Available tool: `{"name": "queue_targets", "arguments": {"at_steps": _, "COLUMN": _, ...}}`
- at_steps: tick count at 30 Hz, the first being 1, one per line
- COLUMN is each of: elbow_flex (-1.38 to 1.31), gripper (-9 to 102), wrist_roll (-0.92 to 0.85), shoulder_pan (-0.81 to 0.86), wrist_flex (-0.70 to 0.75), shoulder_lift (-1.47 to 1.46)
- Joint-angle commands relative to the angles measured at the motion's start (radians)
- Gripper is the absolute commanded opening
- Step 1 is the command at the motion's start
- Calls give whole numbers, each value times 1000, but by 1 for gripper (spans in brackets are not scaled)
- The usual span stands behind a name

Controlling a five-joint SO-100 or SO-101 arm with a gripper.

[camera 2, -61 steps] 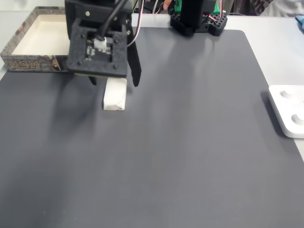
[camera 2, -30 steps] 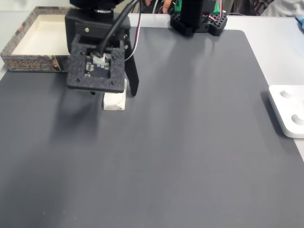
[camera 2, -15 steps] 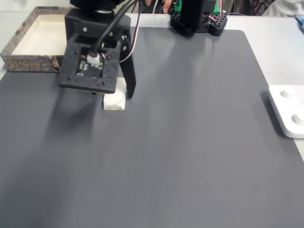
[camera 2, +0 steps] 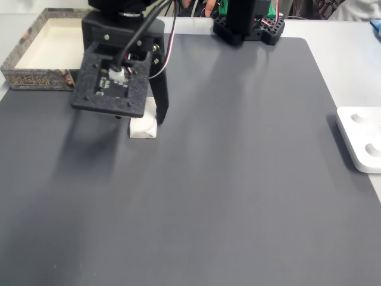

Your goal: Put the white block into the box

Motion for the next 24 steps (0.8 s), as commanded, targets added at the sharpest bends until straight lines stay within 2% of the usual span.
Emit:
{"name": "queue_targets", "arguments": {"at_steps": 1, "elbow_flex": -66, "gripper": 23, "wrist_roll": -20, "shoulder_pan": -23, "wrist_flex": 6, "shoulder_lift": 3}}
{"name": "queue_targets", "arguments": {"at_steps": 10, "elbow_flex": -60, "gripper": 22, "wrist_roll": -26, "shoulder_pan": -34, "wrist_flex": 9, "shoulder_lift": -2}}
{"name": "queue_targets", "arguments": {"at_steps": 18, "elbow_flex": -64, "gripper": 4, "wrist_roll": -67, "shoulder_pan": -43, "wrist_flex": 55, "shoulder_lift": -6}}
{"name": "queue_targets", "arguments": {"at_steps": 24, "elbow_flex": -63, "gripper": -2, "wrist_roll": -66, "shoulder_pan": -44, "wrist_flex": 64, "shoulder_lift": -6}}
